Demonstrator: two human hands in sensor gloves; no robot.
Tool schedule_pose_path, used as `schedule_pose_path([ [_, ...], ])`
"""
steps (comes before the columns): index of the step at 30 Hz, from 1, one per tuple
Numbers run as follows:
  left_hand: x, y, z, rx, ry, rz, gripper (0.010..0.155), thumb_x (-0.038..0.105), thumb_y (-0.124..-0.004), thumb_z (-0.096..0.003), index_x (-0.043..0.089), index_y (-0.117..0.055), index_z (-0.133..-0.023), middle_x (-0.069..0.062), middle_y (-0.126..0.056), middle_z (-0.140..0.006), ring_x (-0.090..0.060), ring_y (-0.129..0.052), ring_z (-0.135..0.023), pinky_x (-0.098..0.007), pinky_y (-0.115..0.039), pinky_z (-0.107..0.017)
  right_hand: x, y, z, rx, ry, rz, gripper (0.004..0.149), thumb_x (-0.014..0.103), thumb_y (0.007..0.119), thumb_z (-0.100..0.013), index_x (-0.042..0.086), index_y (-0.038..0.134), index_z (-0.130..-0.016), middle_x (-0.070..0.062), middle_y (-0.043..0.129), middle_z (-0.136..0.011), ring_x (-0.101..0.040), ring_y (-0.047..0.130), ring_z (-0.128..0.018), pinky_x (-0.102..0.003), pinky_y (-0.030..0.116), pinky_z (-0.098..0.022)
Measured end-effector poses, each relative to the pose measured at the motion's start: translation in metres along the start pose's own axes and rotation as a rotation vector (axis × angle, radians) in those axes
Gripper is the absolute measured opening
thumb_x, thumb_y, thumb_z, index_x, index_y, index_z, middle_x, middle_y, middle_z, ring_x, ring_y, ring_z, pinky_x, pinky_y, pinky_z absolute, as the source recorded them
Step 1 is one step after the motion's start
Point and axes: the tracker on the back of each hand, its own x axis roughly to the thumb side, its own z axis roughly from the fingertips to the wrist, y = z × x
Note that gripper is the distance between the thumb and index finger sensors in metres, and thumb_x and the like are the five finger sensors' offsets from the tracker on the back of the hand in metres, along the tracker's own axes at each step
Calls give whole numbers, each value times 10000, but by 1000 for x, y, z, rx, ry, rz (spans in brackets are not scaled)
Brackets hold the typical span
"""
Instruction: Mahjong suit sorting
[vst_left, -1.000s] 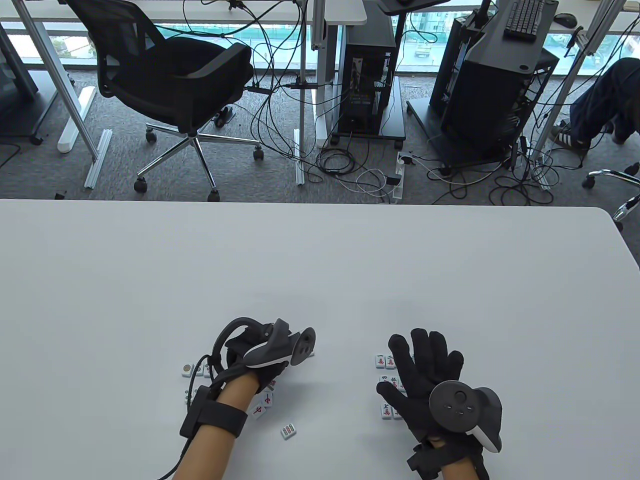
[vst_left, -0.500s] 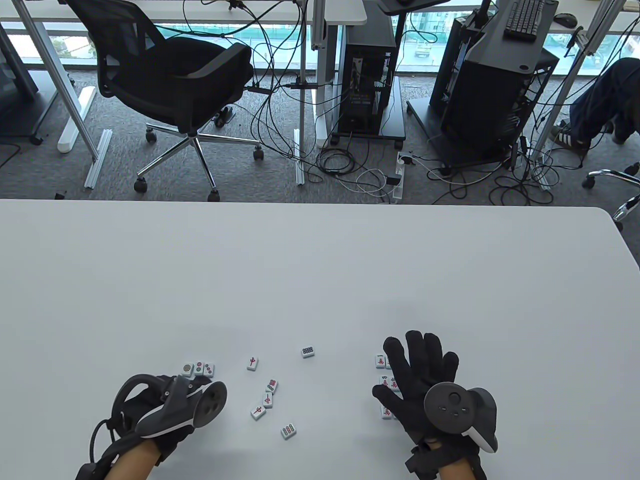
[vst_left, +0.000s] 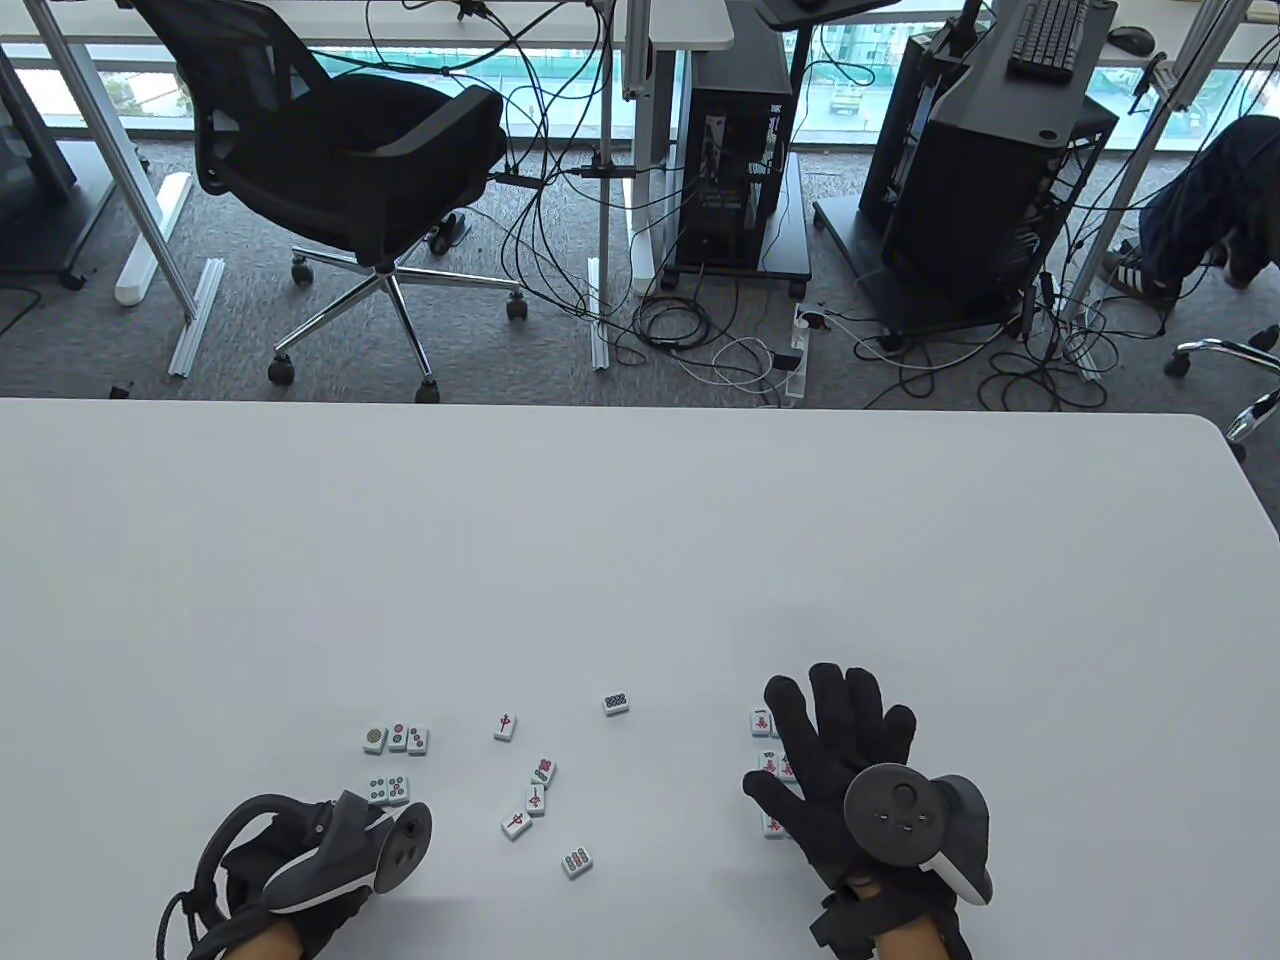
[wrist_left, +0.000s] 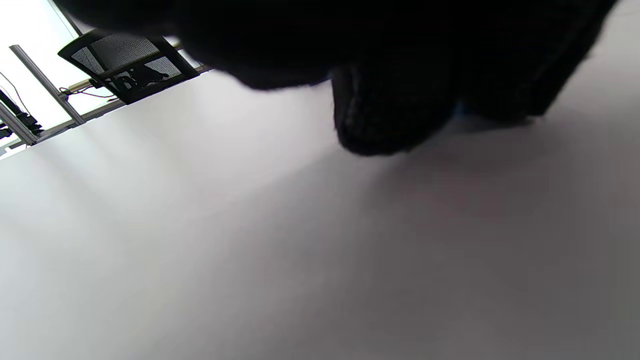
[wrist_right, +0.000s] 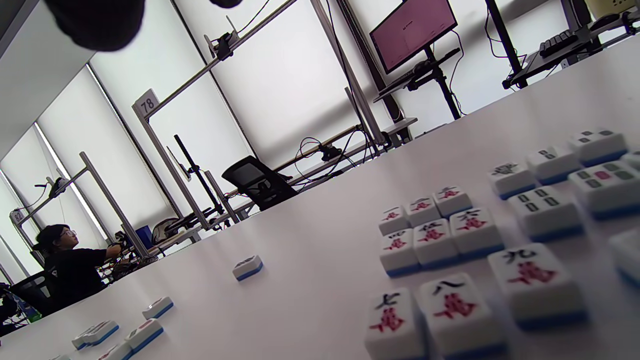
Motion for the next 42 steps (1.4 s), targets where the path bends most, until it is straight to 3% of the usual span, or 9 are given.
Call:
schedule_pose_path([
  [8, 6, 28, 4, 55, -14, -5, 631, 550, -878, -278, 236, -845, -826, 148, -1026, -424, -90, -981, -157, -343, -856, -235, 0, 0, 0, -2, 1, -8, 758, 638, 598, -519, 390, 207, -1118, -102, 80, -1194, -386, -42, -1029, -677, 14, -681],
  [17, 83, 78, -5, 276, -313, -67, 635, 525, -888, -280, 291, -806, -865, 162, -1019, -428, -76, -977, -161, -334, -858, -238, -1, -1, 0, -5, 2, -8, 758, 638, 598, -519, 389, 207, -1118, -102, 82, -1193, -387, -42, -1029, -677, 14, -682],
  [22, 129, 81, -18, 247, -458, -159, 705, 509, -901, -274, 356, -702, -932, 170, -1010, -437, -68, -973, -170, -326, -859, -245, -1, -2, 0, -5, 3, -9, 758, 638, 597, -519, 389, 207, -1118, -103, 82, -1193, -386, -40, -1029, -677, 14, -681],
  [27, 152, 72, -26, 210, -498, -259, 686, 519, -893, -276, 328, -735, -916, 171, -1008, -405, -68, -962, -143, -327, -855, -226, -1, -2, 0, -5, 2, -11, 757, 637, 598, -519, 390, 207, -1118, -100, 81, -1194, -386, -42, -1029, -677, 13, -682],
  [37, 155, 65, -30, 213, -520, -243, 627, 532, -875, -289, 208, -826, -824, 177, -1005, -341, -71, -948, -90, -328, -849, -197, -2, 0, -1, 3, -3, -11, 758, 639, 597, -519, 390, 207, -1119, -100, 81, -1195, -386, -43, -1030, -677, 13, -682],
  [42, 122, 81, -30, 288, -381, -70, 624, 546, -865, -292, 208, -837, -816, 178, -1005, -355, -69, -952, -115, -329, -853, -209, -2, 1, -1, 1, -3, -12, 757, 638, 596, -521, 389, 206, -1119, -102, 81, -1194, -387, -41, -1029, -677, 14, -682],
])
